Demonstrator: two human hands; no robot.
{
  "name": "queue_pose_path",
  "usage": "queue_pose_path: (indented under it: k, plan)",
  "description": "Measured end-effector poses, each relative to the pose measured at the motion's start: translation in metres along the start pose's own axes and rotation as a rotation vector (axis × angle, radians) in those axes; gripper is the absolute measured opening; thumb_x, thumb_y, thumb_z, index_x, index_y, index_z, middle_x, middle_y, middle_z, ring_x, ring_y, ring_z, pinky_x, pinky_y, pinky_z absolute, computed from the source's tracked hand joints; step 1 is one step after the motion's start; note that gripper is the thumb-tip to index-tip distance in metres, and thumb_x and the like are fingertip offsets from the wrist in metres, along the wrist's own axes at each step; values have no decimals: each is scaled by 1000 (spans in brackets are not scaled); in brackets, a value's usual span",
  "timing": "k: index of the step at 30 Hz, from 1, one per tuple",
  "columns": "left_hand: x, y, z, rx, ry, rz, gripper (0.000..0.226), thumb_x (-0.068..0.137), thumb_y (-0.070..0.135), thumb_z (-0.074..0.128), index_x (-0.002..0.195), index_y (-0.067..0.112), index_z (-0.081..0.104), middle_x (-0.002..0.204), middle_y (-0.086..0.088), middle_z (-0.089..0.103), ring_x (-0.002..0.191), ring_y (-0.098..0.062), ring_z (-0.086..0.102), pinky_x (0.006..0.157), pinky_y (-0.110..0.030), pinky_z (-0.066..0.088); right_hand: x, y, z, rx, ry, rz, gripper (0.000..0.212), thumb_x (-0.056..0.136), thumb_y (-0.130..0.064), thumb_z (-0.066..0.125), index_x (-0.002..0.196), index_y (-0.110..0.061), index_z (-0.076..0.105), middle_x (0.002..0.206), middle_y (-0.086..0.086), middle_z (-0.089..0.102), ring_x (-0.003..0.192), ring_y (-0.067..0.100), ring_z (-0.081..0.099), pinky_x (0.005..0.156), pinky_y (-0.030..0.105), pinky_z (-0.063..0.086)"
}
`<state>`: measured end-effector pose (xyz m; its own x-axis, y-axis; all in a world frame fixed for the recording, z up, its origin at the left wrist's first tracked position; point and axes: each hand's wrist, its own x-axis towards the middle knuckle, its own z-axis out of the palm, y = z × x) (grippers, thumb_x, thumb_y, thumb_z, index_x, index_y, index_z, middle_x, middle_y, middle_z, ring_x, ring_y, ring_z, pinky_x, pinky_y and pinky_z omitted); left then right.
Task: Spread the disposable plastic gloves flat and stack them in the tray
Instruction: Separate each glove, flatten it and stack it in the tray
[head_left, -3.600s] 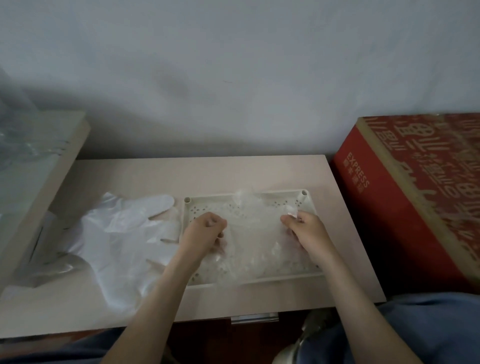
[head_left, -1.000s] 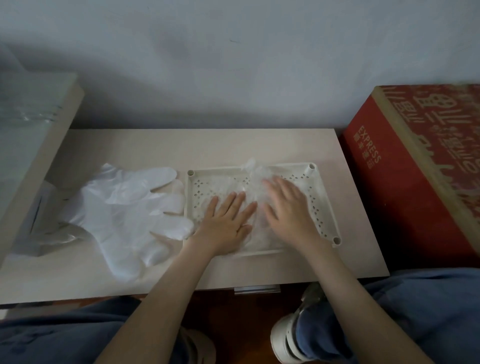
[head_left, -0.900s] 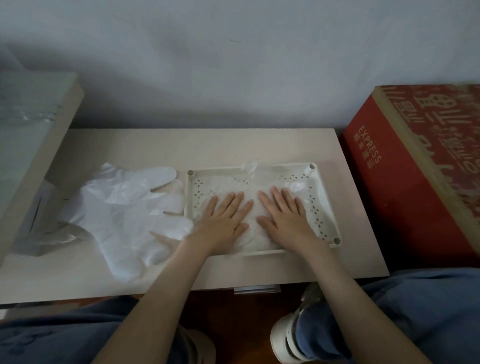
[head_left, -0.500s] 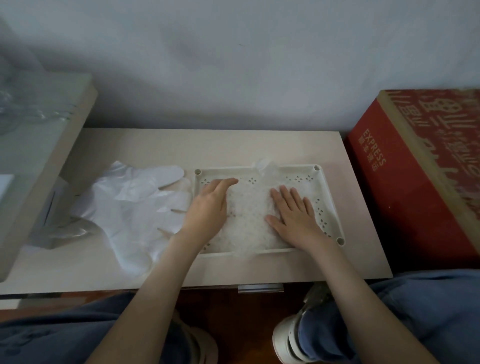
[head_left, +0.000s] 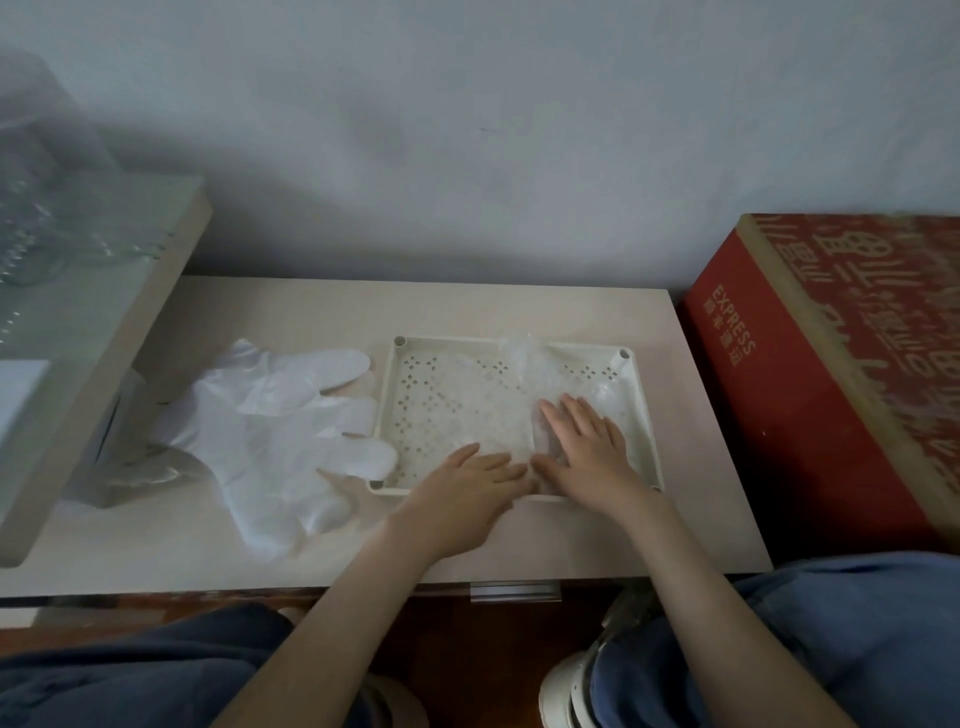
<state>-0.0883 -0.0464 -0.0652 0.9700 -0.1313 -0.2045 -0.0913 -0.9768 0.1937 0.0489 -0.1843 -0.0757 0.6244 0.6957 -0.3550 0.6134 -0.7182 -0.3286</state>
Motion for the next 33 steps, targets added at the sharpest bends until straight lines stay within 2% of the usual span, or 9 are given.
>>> queue_pose_path:
  k: [2,4,8,10,14,20,24,29,33]
  plan:
    - [-3,-6,-1,-51,-14,-38,46,104,21,28,149,31,23,159,9,16,146,-11,9,117,-33,3,0,1,0,-10,-11,-2,69,98,-47,38,153,-30,-1,160,-1,-12,146,15,-17,116,38,-10]
    - [-7,-13,-2,-143,40,-77,44,104,21,31,147,31,31,157,7,22,145,-12,18,118,-32,11,1,1,1,-3,-15,3,69,98,-48,37,152,-30,-1,160,-2,-13,146,15,-17,116,38,-11]
    - [-14,-28,-7,-438,353,-262,32,96,9,46,122,18,61,124,-1,62,115,-20,55,98,-37,43,3,4,4,-6,-10,13,67,98,-47,35,152,-31,-2,160,-3,-14,146,14,-18,115,36,-12]
    - [-16,-33,-15,-483,450,-428,26,94,6,46,111,13,64,108,-3,64,101,-21,59,86,-35,48,5,5,5,-9,-17,12,67,99,-47,34,152,-32,-4,160,-3,-16,145,14,-18,115,36,-12]
    - [-18,-40,-28,-590,517,-749,19,96,11,45,106,10,61,101,-5,64,90,-24,59,74,-33,46,7,6,4,-29,-49,27,66,100,-48,30,151,-32,-8,159,-3,-19,145,14,-21,115,37,-14]
    - [-11,-33,-34,-1069,245,-929,36,95,30,46,95,0,64,85,-10,69,56,-18,54,54,-25,46,9,5,5,-32,-60,38,65,100,-50,27,151,-33,-11,158,-3,-22,144,13,-23,114,37,-16]
    - [-10,-37,-27,-1148,26,-881,45,83,43,67,91,-1,69,66,-4,55,53,-14,44,51,-23,37,10,6,6,-15,-48,37,65,100,-50,27,151,-33,-9,158,-4,-21,144,13,-23,114,37,-16]
    - [-4,-32,-29,-1170,-35,-860,33,77,34,76,94,6,72,77,-1,61,59,-14,41,54,-23,34,12,6,7,-21,-46,43,65,99,-50,27,151,-34,-10,159,-3,-20,144,14,-23,114,37,-16]
    - [-3,-34,-30,-1187,-43,-865,31,80,25,74,94,-2,70,71,-6,53,54,-14,36,51,-22,31,11,5,6,-9,-48,45,66,100,-49,29,151,-34,-9,159,-3,-20,144,13,-23,114,36,-16]
